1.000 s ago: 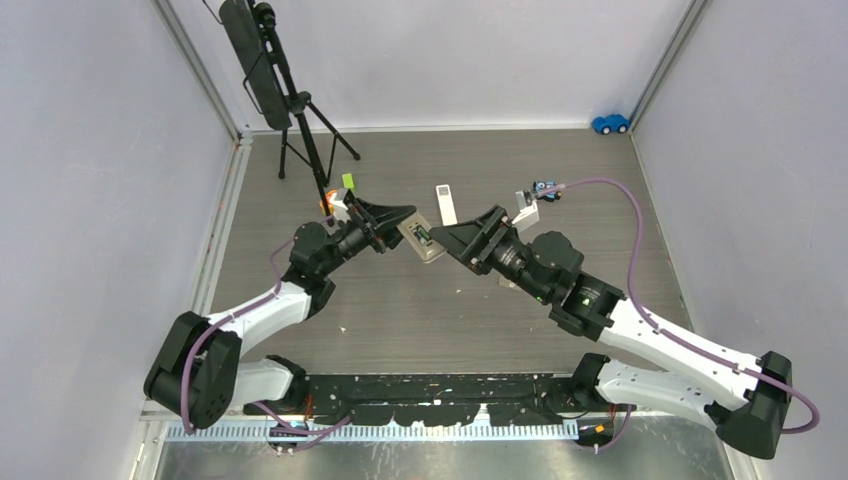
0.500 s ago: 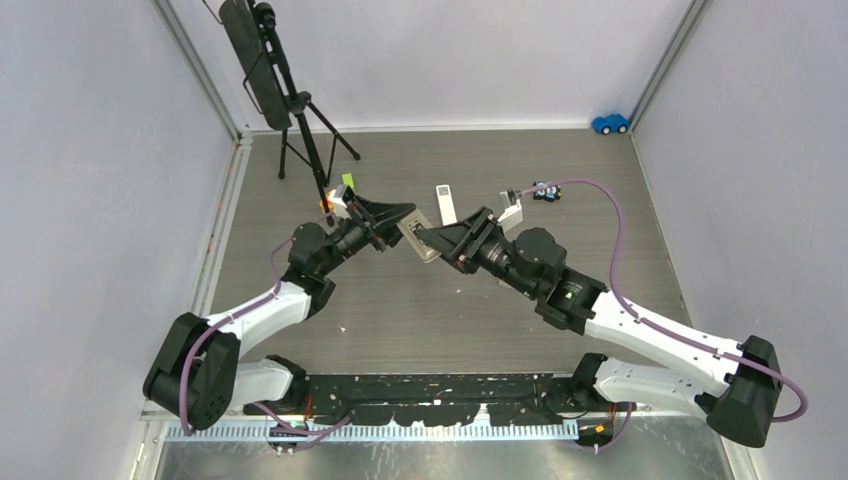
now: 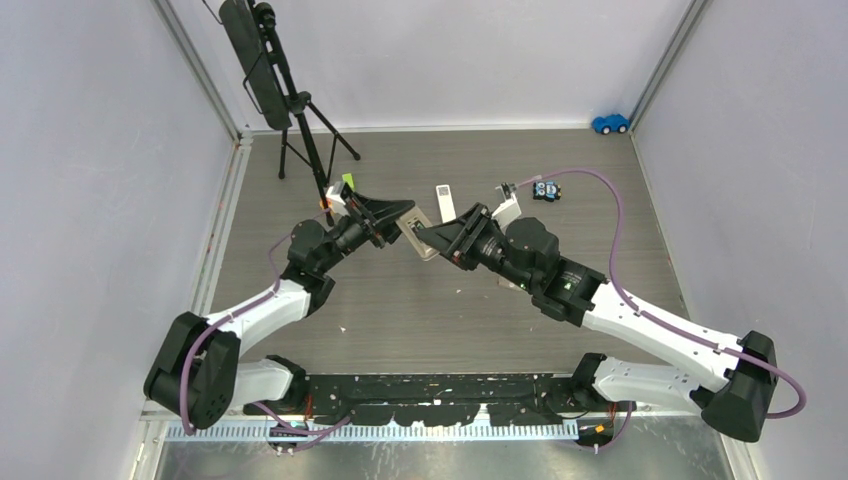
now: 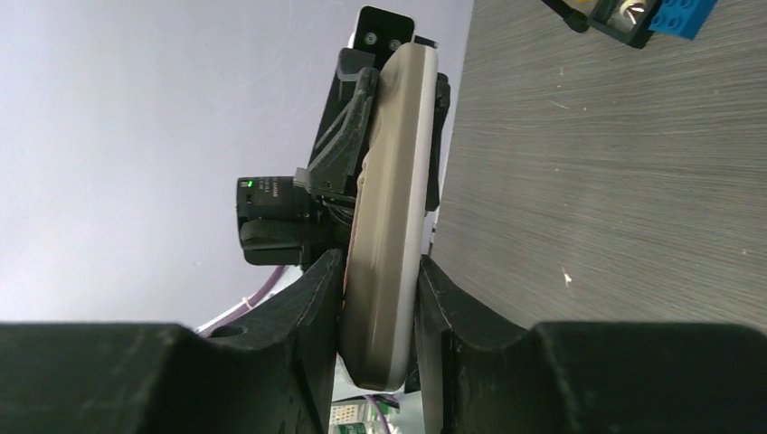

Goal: Load the batteries into the remote control

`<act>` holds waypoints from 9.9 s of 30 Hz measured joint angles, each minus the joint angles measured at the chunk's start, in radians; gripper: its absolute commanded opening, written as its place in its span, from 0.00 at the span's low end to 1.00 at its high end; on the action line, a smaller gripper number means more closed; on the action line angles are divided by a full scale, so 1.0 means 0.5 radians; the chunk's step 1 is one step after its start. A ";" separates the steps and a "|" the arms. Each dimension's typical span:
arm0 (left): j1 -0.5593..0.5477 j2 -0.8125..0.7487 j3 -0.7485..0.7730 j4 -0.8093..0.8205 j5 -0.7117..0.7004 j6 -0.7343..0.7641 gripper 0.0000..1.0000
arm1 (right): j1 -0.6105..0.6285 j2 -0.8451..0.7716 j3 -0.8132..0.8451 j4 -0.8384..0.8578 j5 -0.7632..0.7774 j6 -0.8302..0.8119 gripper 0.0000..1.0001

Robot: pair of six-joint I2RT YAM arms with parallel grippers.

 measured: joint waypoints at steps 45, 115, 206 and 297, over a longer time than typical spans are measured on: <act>-0.105 -0.117 -0.118 -0.632 -0.218 1.624 0.00 | -0.384 0.216 0.141 -1.352 0.565 -0.741 0.60; -0.278 -0.183 0.113 -1.682 -0.474 2.182 0.93 | -0.668 0.025 -0.527 0.039 -0.333 0.060 0.00; -0.175 0.138 0.129 0.169 -0.043 -0.150 0.00 | -0.481 -0.193 -0.855 1.527 -0.338 0.562 0.68; 0.243 0.347 0.101 -1.818 -0.220 2.422 0.57 | -0.117 1.043 -0.578 0.666 -0.058 0.190 0.00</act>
